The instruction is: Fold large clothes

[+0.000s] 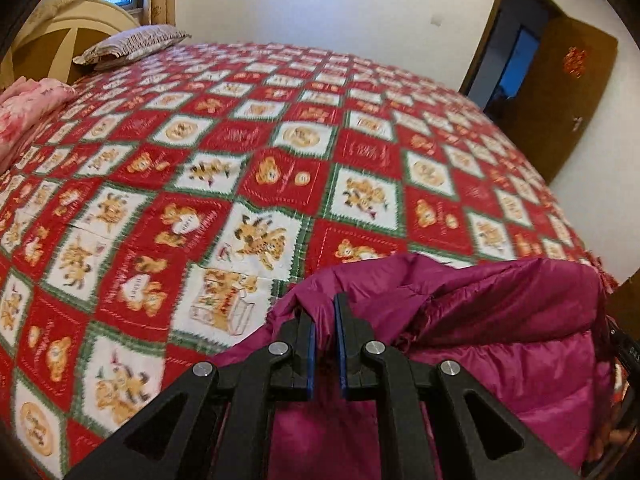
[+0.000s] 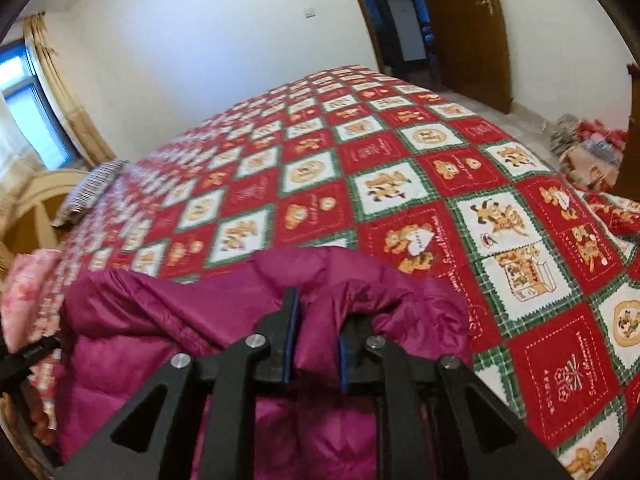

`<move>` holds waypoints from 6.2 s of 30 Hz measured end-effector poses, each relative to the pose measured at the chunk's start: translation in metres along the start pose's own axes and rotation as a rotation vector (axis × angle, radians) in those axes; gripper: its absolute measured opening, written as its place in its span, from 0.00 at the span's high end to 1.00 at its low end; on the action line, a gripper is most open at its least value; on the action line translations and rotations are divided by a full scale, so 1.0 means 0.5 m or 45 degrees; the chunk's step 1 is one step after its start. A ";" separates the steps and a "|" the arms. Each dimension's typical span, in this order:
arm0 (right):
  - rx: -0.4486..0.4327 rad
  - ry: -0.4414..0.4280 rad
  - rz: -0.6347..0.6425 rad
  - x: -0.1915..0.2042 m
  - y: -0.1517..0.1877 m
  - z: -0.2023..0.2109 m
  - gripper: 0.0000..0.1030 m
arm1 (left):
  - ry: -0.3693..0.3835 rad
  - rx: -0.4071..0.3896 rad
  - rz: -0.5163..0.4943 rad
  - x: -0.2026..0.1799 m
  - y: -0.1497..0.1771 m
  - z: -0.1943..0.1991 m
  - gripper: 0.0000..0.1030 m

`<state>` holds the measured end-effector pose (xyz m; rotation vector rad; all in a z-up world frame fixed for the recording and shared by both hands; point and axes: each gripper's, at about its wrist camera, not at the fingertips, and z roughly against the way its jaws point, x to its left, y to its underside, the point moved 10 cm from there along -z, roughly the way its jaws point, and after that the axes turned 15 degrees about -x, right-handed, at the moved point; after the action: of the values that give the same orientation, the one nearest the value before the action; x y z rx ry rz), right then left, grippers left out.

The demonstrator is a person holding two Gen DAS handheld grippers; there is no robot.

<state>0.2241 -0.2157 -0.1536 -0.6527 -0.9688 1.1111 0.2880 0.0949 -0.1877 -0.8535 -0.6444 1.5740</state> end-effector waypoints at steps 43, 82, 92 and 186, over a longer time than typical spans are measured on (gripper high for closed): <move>0.153 -0.192 0.450 0.226 0.126 -0.098 0.62 | 0.074 -0.105 -0.213 -0.200 0.052 -0.035 0.23; 0.052 0.050 -0.023 -0.075 0.025 -0.132 0.67 | -0.281 -0.005 -0.168 -0.017 0.006 -0.119 0.13; 0.054 0.064 -0.008 -0.075 0.024 -0.132 0.67 | -0.263 -0.001 -0.068 -0.005 0.028 -0.141 0.06; 0.041 -0.211 -0.350 -0.132 0.125 0.185 0.82 | 0.674 -0.119 -0.415 -0.615 0.203 0.203 0.78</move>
<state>0.1059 -0.2594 -0.1844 -0.3909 -1.1429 0.9437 0.1651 -0.2198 -0.1567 -1.1187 -0.4444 0.9742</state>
